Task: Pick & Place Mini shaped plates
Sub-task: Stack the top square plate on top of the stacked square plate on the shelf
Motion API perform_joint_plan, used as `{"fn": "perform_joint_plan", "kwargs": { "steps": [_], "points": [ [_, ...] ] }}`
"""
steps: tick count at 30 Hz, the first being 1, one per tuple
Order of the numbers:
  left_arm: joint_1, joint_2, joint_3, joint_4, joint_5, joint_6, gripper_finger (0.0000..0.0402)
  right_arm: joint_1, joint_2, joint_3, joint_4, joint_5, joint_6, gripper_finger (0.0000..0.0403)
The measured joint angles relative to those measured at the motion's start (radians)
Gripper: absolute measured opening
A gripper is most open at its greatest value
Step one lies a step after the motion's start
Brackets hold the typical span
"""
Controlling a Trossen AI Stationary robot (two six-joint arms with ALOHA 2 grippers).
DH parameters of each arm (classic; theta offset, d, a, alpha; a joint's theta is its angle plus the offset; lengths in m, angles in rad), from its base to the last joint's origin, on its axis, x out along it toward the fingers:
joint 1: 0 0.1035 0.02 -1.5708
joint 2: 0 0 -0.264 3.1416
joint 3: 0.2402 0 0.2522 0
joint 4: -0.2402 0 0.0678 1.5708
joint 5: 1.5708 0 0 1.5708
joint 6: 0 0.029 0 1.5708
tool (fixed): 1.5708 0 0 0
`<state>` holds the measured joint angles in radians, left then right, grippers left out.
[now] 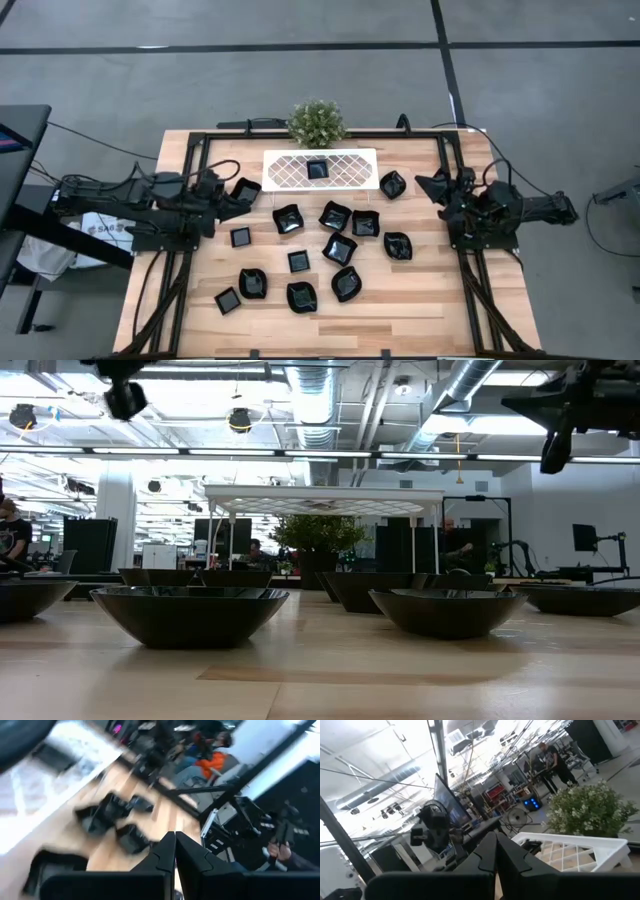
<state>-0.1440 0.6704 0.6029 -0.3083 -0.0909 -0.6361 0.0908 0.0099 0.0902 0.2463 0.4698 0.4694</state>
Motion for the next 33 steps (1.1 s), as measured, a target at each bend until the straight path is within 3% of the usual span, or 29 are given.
{"fn": "perform_joint_plan", "kwargs": {
  "steps": [9, 20, 27, 33],
  "points": [
    [0.0, 0.0, 0.0, -0.432, -0.007, -0.423, 0.0012, -0.003, 0.0, 0.0, 0.002, 0.001, 0.003, 0.0],
    [0.0, 0.079, 0.0, -0.694, -0.006, -0.71, 0.0012, -0.003, 0.0, 0.0, 0.002, 0.002, 0.003, 0.0],
    [0.0, 0.248, -0.003, -0.721, 0.096, -0.794, 0.0012, -0.003, 0.0, 0.001, 0.002, 0.003, 0.003, 0.0],
    [0.0, 0.386, -0.024, -0.713, 0.102, -0.794, 0.0012, -0.003, 0.0, 0.001, 0.003, 0.004, 0.005, 0.0]
  ]
}}
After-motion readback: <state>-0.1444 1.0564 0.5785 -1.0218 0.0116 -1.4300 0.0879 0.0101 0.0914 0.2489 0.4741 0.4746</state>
